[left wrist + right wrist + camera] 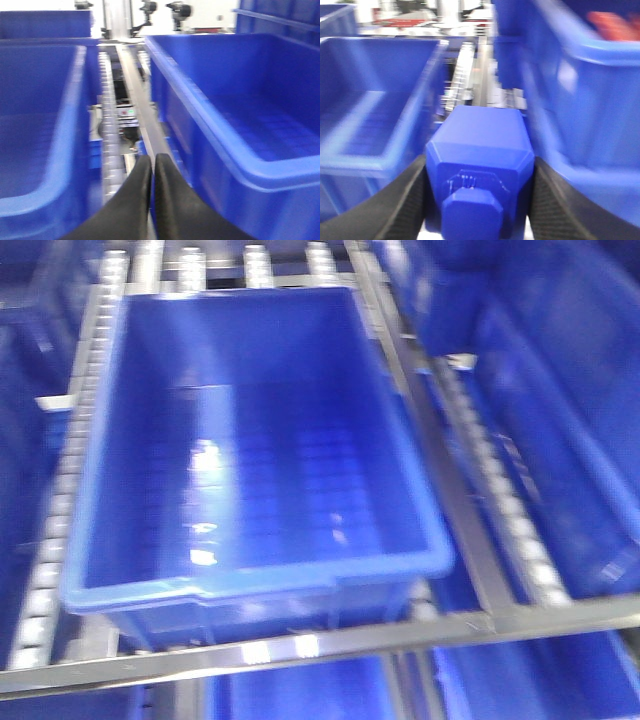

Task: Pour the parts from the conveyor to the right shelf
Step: 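Turn and stop facing an empty blue bin on the shelf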

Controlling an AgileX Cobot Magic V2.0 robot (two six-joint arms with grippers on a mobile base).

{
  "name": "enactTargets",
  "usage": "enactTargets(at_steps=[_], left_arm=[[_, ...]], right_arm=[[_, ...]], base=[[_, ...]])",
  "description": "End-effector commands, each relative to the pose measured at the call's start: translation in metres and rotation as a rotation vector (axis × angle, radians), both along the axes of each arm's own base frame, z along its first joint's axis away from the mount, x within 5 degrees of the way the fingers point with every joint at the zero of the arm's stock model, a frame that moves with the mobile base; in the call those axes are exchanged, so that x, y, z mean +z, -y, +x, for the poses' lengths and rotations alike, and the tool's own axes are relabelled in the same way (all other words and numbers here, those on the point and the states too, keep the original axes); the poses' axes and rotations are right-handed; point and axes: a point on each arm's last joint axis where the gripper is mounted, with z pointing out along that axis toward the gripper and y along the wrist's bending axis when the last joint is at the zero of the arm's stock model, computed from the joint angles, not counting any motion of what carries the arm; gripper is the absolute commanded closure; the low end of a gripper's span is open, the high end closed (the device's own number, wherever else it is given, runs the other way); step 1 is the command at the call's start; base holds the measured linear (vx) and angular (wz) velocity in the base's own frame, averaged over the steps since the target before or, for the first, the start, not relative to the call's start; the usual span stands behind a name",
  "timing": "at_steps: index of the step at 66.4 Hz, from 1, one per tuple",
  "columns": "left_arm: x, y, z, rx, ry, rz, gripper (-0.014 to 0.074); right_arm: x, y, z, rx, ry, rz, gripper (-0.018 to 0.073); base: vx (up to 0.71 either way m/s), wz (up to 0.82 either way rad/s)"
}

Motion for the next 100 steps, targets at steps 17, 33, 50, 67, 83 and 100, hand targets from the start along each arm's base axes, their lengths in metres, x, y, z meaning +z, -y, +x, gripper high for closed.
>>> enactTargets(at_steps=[17, 33, 50, 67, 83, 100], left_arm=[[0.0144, 0.0004, -0.0021, -0.008, 0.110, -0.019, 0.0603], [0.0144, 0.0004, -0.0021, -0.008, 0.110, -0.019, 0.0603], [0.0144, 0.0004, -0.0021, -0.008, 0.110, -0.019, 0.0603], [0.0144, 0.0004, -0.0021, -0.008, 0.110, -0.019, 0.0603], [0.0144, 0.0004, -0.0021, -0.008, 0.110, -0.019, 0.0603], [0.0144, 0.0004, -0.0021, -0.008, 0.110, -0.019, 0.0603]], right_arm=[[0.0157, -0.0003, -0.0004, 0.003, 0.098, -0.003, 0.0564], [0.0157, -0.0003, -0.0004, 0.003, 0.098, -0.003, 0.0564], [0.0157, -0.0003, -0.0004, 0.003, 0.098, -0.003, 0.0564], [0.0157, -0.0003, -0.0004, 0.003, 0.098, -0.003, 0.0564], [0.0157, -0.0003, -0.0004, 0.003, 0.098, -0.003, 0.0564], [0.0157, -0.0003, -0.0004, 0.003, 0.098, -0.003, 0.0564]], base=[[0.13, 0.36], [0.12, 0.08], [0.11, -0.07], [0.09, -0.07], [0.07, 0.01], [0.05, 0.05]])
